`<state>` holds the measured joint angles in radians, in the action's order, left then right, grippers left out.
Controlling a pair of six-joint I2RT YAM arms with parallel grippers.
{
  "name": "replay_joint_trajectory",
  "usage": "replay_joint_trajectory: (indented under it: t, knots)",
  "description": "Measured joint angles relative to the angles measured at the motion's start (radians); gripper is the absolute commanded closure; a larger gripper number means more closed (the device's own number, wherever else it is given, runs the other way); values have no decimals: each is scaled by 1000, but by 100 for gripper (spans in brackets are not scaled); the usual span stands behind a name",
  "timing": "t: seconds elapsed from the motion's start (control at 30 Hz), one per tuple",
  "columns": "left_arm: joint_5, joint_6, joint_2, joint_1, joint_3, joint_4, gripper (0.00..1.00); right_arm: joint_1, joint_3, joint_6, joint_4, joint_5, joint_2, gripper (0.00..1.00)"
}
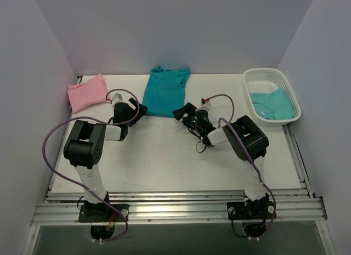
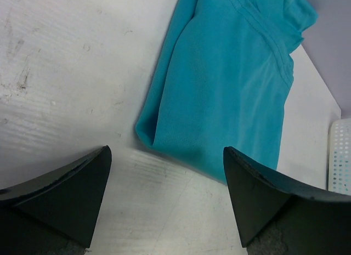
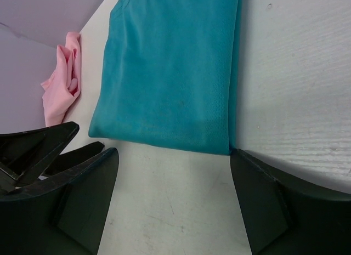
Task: Fold and stack the t-shirts
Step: Grab one side of the 2/3 rectangular tshirt with both arms
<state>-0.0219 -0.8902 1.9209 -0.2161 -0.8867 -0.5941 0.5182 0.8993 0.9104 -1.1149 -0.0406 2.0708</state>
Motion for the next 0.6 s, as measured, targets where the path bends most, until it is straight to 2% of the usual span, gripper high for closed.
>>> replay_joint_trajectory:
  t: [0.27, 0.3, 0.37, 0.43, 0.57, 0.6]
  knots:
    - [4, -19, 59, 0, -40, -55, 15, 0, 70, 0, -2, -2, 55, 27]
    - [4, -20, 64, 0, -45, -57, 16, 0, 78, 1, -4, -2, 62, 31]
    - [5, -23, 75, 1, -52, -65, 19, 0, 91, 2, -6, -5, 75, 32]
    - [7, -24, 82, 1, -58, -69, 23, -2, 97, 2, -11, -8, 83, 42]
    - [11, -31, 97, 1, -62, -76, 44, -7, 104, 5, -11, -17, 100, 55]
    - [11, -34, 102, 1, -62, -76, 59, -8, 104, 7, -12, -18, 104, 62]
